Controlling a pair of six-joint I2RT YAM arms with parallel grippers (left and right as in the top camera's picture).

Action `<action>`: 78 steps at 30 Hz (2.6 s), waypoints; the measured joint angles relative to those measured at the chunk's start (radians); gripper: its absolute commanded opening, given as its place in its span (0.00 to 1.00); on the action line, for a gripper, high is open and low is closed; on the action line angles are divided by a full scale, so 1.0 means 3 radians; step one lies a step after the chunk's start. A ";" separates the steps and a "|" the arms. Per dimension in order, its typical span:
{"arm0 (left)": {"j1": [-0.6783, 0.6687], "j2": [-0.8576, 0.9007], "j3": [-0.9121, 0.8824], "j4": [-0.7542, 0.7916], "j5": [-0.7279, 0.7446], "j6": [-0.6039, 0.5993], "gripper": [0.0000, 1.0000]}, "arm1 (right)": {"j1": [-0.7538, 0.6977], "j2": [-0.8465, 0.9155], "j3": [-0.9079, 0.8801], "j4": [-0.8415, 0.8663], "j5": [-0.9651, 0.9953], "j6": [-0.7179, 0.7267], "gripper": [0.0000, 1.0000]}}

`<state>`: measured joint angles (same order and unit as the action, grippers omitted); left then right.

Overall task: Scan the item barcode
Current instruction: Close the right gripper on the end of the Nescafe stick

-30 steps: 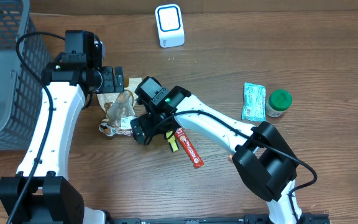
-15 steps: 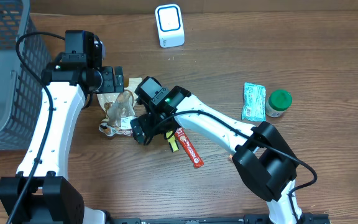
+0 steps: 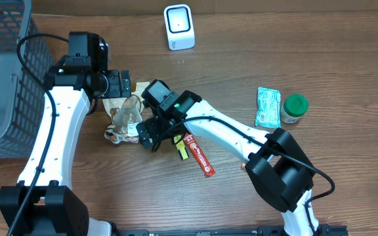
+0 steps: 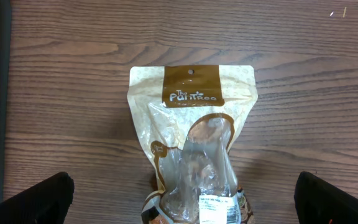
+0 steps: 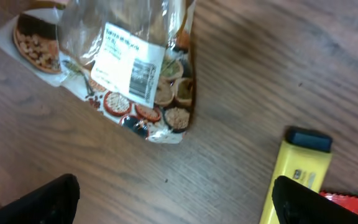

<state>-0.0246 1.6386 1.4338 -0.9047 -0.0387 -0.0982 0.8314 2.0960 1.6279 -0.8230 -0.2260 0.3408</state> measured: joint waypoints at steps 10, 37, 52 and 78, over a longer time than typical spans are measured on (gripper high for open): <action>0.0000 0.0000 0.0000 0.0000 0.0000 0.0000 1.00 | 0.0001 0.0000 0.0000 -0.0024 -0.0011 -0.0024 0.64; 0.0000 0.0001 0.0000 -0.0001 0.0000 0.0000 1.00 | -0.0008 0.0000 -0.0282 -0.1537 0.0693 0.0422 0.53; 0.0000 0.0001 0.0000 -0.0001 0.0000 0.0000 1.00 | -0.0022 -0.0022 -0.0684 -0.1382 0.0679 0.0430 0.41; 0.0000 0.0001 0.0000 0.0001 0.0000 0.0000 1.00 | -0.0020 -0.0046 -0.0716 -0.1225 0.0580 0.0507 0.22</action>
<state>-0.0246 1.6390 1.4338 -0.9043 -0.0387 -0.0982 0.8253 2.0823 1.4132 -1.1904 -0.0521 0.4931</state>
